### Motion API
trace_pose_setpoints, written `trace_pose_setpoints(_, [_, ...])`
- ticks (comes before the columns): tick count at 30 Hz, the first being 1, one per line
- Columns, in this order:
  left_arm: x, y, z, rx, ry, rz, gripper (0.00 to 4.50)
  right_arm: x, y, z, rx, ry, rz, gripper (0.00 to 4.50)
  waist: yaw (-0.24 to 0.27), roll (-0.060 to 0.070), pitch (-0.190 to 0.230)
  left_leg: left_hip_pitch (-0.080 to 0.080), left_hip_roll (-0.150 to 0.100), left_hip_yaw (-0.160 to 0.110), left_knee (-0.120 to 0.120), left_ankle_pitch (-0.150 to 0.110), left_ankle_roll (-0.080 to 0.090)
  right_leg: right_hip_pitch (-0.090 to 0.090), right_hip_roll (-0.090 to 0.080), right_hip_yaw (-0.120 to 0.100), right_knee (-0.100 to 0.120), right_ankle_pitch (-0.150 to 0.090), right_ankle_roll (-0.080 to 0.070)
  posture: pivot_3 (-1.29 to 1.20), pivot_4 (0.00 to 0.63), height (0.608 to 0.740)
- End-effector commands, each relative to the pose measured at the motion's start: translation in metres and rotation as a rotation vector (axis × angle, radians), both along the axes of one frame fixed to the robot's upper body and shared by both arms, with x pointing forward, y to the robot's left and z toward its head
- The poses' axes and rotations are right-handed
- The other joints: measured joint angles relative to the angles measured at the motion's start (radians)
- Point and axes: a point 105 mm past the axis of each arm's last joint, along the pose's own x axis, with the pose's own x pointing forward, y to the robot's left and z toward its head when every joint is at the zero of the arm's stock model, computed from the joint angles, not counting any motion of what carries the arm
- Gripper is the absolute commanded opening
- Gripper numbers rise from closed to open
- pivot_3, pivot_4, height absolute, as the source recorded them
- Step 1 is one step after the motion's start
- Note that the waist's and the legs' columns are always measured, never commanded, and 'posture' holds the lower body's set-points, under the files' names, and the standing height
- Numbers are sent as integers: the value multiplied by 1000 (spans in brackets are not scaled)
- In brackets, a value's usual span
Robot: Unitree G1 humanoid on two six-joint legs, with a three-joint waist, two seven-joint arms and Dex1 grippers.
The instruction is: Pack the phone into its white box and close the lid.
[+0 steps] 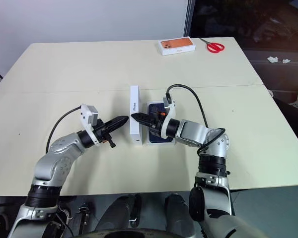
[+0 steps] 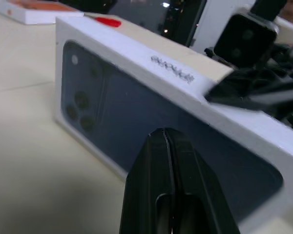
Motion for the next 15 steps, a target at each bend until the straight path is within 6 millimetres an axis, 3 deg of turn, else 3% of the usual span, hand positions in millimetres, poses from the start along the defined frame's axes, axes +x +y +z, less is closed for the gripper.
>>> trace_pose_setpoints(1, [4, -4, 6, 1, -45, -1, 0, -2, -8, -2, -14, 11, -22, 993, 1, 0, 0, 0, 0, 0, 0, 0, 0, 0, 0, 0, 0, 0, 0, 0, 150, 740])
trace_pose_setpoints(4, [8, -12, 5, -12, -40, -23, 0, 1, -18, -1, -37, 7, -50, 2473, 2, 0, 0, 0, 0, 0, 0, 0, 0, 0, 0, 0, 0, 0, 0, 0, 150, 740])
trace_pose_setpoints(8, [9, -27, 1, -7, -44, -53, 0, 6, -45, 9, -142, -87, -68, 4474, 6, 0, 0, 0, -1, 0, 1, 0, 1, 1, 0, -1, 0, 0, 0, 0, 150, 740])
trace_pose_setpoints(13, [11, -42, 0, -29, -29, -82, 0, 3, -87, 22, -451, -282, 7, 4474, 7, 1, 1, 0, -1, 1, 2, -1, 2, 2, 0, -2, -1, 0, 0, 0, 150, 740])
trace_pose_setpoints(15, [12, -45, -3, -77, 15, -85, 0, 16, -109, 31, -606, -399, -26, 4474, 2, 0, 1, 0, 0, 1, 2, -1, 2, 2, 1, -3, -2, 0, 1, 0, 150, 740])
